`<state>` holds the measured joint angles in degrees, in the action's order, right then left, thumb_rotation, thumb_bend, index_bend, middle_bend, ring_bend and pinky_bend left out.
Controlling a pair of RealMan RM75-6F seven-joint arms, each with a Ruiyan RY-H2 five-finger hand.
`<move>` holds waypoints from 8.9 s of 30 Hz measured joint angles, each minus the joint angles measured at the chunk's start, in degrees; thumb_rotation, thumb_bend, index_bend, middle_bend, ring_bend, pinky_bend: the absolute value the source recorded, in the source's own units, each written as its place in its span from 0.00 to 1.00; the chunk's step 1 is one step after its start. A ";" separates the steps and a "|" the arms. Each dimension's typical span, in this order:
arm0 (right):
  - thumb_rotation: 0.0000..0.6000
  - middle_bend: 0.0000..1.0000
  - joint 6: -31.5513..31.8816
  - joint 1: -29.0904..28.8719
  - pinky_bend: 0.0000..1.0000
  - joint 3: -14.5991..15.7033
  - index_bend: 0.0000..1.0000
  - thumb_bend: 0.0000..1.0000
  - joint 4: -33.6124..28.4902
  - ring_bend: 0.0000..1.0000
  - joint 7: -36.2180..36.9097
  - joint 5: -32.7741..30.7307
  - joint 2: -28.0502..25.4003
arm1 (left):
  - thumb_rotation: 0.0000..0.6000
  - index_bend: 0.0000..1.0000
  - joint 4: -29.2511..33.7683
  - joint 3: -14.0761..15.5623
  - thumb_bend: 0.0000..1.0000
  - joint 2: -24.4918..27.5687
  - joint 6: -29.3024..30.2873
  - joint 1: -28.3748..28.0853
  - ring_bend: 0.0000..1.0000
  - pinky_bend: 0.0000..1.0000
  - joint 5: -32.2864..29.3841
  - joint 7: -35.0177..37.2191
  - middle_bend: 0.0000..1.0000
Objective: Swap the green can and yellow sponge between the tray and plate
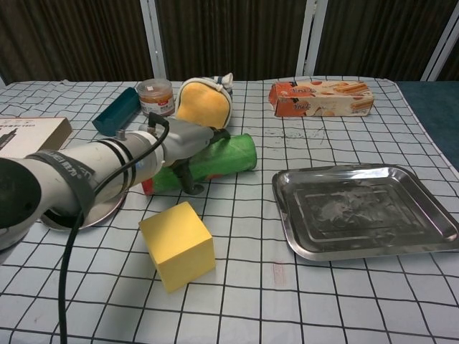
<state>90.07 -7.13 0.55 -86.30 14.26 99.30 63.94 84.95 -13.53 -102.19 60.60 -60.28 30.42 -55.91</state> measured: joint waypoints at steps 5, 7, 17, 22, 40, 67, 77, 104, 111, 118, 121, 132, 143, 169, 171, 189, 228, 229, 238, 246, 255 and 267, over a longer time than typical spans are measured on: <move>1.00 0.00 -0.26 -0.19 0.00 0.11 0.00 0.06 -0.06 0.00 0.11 0.01 -0.11 | 1.00 0.00 -4.03 0.93 0.34 -1.96 0.80 -0.24 0.00 0.21 -0.10 0.30 0.00; 1.00 0.00 -0.29 -0.22 0.00 0.19 0.00 0.06 -0.12 0.00 0.20 0.07 -0.20 | 1.00 0.00 -5.81 1.36 0.34 -2.87 1.24 -0.15 0.01 0.24 0.44 0.61 0.00; 1.00 0.00 -0.56 -0.41 0.00 0.29 0.00 0.06 -0.21 0.00 0.10 -0.08 -0.23 | 1.00 0.00 -14.23 3.09 0.43 -6.75 1.43 1.55 0.23 0.48 6.65 5.64 0.16; 1.00 0.00 -0.63 -0.46 0.00 0.34 0.00 0.06 -0.25 0.00 -0.07 -0.06 -0.20 | 1.00 0.02 -17.29 3.83 0.54 -8.30 2.50 2.57 0.36 0.64 12.15 9.21 0.29; 1.00 0.00 -1.30 -0.67 0.00 0.72 0.00 0.06 -0.75 0.00 -1.28 -0.02 0.02 | 1.00 0.34 -3.21 8.80 0.66 2.73 12.05 10.35 0.55 0.81 26.37 11.25 0.50; 1.00 0.00 -2.31 -0.84 0.00 0.81 0.00 0.06 -1.83 0.00 -2.64 -0.79 0.10 | 1.00 0.00 9.25 14.31 0.36 17.05 10.17 23.49 0.00 0.21 27.17 14.08 0.00; 1.00 0.00 -2.45 -0.89 0.00 0.79 0.00 0.06 -1.91 0.00 -2.58 -0.96 0.01 | 1.00 0.00 16.15 13.98 0.36 21.85 11.91 24.96 0.00 0.21 26.61 10.86 0.00; 1.00 0.00 -18.67 -13.26 0.00 0.97 0.00 0.06 -11.08 0.00 -5.25 4.61 -0.73 | 1.00 0.00 10.73 21.45 0.35 33.31 32.04 47.60 0.00 0.15 55.34 39.05 0.00; 1.00 0.00 -29.03 -23.44 0.00 0.35 0.00 0.06 -14.77 0.00 -3.83 8.64 -0.15 | 1.00 0.00 12.18 19.93 0.35 34.40 28.43 48.21 0.00 0.15 52.80 37.40 0.00; 1.00 0.00 -39.98 -30.70 0.00 -0.58 0.01 0.06 -18.19 0.00 -5.16 7.04 1.49 | 1.00 0.00 13.03 18.86 0.35 34.98 28.17 49.48 0.00 0.15 53.66 36.47 0.00; 1.00 0.01 -43.50 -32.40 0.00 -1.41 0.01 0.06 -19.26 0.00 -6.88 4.02 2.75 | 1.00 0.00 13.38 18.64 0.35 35.25 27.39 49.69 0.00 0.15 53.34 36.39 0.00; 1.00 0.03 -52.82 -38.25 0.00 -5.32 0.04 0.06 -19.51 0.00 -15.42 -9.58 8.40 | 1.00 0.00 15.77 17.67 0.36 36.87 24.57 50.42 0.00 0.15 52.17 35.14 0.00; 1.00 0.04 -58.15 -44.26 0.00 -7.78 0.07 0.06 -16.41 0.00 -24.35 -26.41 14.80 | 1.00 0.00 16.03 16.62 0.36 37.78 24.09 51.40 0.00 0.15 52.52 36.56 0.00; 1.00 0.04 -56.88 -54.83 0.00 -6.47 0.13 0.06 -9.38 0.00 -31.34 -45.38 23.90 | 1.00 0.00 16.79 15.49 0.36 39.29 21.83 52.41 0.00 0.15 53.22 38.46 0.00; 1.00 0.04 -56.83 -55.03 0.00 -6.38 0.16 0.06 -9.18 0.00 -31.30 -45.60 24.21 | 1.00 0.00 16.79 15.46 0.36 39.32 21.76 52.43 0.00 0.15 53.25 38.51 0.00; 1.00 0.15 -47.20 -52.33 0.10 -5.70 0.66 0.06 -7.81 0.00 -31.32 -37.27 28.22 | 1.00 0.00 17.62 15.21 0.36 40.53 19.92 52.59 0.00 0.15 52.79 38.99 0.00; 1.00 0.00 -40.00 -32.05 0.06 2.48 0.00 0.06 -10.83 0.00 -19.06 -25.49 1.42 | 1.00 0.00 17.77 14.38 0.36 40.71 19.70 53.10 0.00 0.16 53.22 39.93 0.00; 1.00 0.00 -39.73 -31.85 0.06 2.47 0.00 0.06 -11.09 0.00 -19.08 -25.34 1.16 | 1.00 0.00 17.72 14.39 0.36 40.70 19.73 53.13 0.00 0.16 53.26 39.93 0.00; 1.00 0.00 -24.09 -24.24 0.03 2.12 0.00 0.06 -13.23 0.00 -17.68 -20.28 -0.69 | 1.00 0.00 16.85 14.07 0.36 40.29 21.16 53.48 0.00 0.16 54.47 40.71 0.00; 1.00 0.00 -9.52 -11.24 0.02 2.36 0.00 0.06 -12.84 0.00 -18.37 -20.94 -0.80 | 1.00 0.00 15.09 13.66 0.36 39.49 22.48 53.62 0.00 0.16 56.15 42.61 0.00; 1.00 0.00 -2.48 -6.32 0.00 -1.85 0.00 0.05 -6.65 0.00 -14.95 -23.10 4.42 | 1.00 0.00 13.62 13.10 0.36 38.86 23.35 53.61 0.00 0.16 56.96 44.59 0.00; 1.00 0.00 -1.01 -3.28 0.00 -3.12 0.00 0.05 -6.33 0.00 -17.88 -20.08 6.05 | 1.00 0.00 12.92 12.87 0.36 38.69 23.02 53.48 0.00 0.16 56.91 45.57 0.00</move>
<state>89.07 -10.41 -2.57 -92.63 -3.63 79.22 69.99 97.87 -0.65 -63.50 83.62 -6.79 87.33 -10.34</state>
